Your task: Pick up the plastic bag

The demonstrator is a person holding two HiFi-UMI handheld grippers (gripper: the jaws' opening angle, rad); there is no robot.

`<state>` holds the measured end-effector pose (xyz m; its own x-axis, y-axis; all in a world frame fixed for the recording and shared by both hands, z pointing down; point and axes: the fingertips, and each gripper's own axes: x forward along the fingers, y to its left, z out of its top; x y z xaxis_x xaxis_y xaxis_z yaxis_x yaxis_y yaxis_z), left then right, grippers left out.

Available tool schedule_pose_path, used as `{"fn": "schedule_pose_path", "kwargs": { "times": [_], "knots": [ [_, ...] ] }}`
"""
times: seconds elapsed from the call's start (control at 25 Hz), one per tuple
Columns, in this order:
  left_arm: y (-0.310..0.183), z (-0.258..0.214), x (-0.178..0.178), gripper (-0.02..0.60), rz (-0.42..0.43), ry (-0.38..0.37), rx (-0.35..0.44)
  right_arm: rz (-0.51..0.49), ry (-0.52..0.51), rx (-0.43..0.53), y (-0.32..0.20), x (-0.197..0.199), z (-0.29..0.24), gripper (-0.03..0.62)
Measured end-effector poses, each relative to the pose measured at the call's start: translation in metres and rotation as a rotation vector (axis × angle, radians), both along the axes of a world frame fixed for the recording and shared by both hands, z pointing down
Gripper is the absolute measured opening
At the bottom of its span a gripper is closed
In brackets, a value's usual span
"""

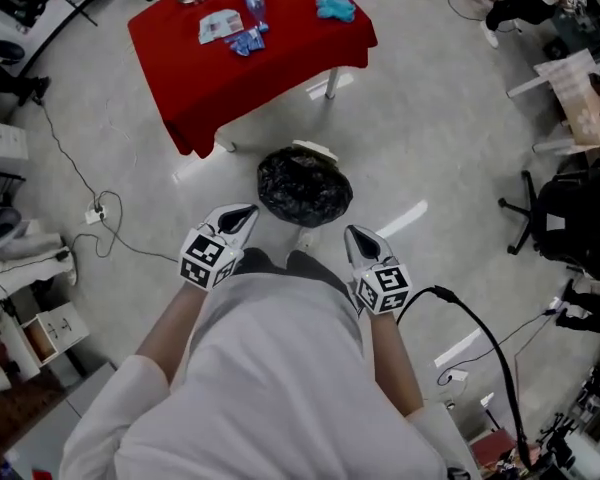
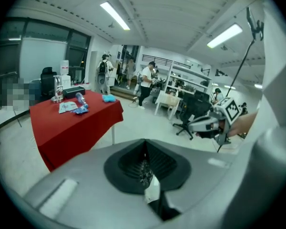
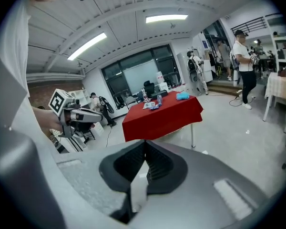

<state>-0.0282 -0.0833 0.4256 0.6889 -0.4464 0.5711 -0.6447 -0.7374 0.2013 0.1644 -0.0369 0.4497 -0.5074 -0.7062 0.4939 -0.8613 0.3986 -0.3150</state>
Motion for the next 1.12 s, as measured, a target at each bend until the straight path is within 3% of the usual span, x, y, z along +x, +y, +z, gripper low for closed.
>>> {"fn": "schedule_pose_path", "kwargs": {
  "times": [0.32, 0.64, 0.76, 1.12],
  "knots": [
    [-0.022, 0.017, 0.0, 0.003, -0.007, -0.044, -0.027, -0.022, -0.035, -0.044, -0.024, -0.001, 0.021, 0.002],
    [-0.06, 0.058, -0.013, 0.003, 0.043, -0.065, -0.074, 0.027, 0.008, -0.109, -0.041, -0.003, 0.059, 0.002],
    [-0.076, 0.076, -0.015, 0.003, 0.077, -0.039, -0.087, 0.029, 0.027, -0.145, -0.048, -0.005, 0.082, 0.002],
    [-0.105, 0.196, -0.016, 0.003, 0.171, -0.103, -0.18, 0.052, 0.053, -0.233, -0.074, -0.007, 0.182, 0.002]
  ]
}}
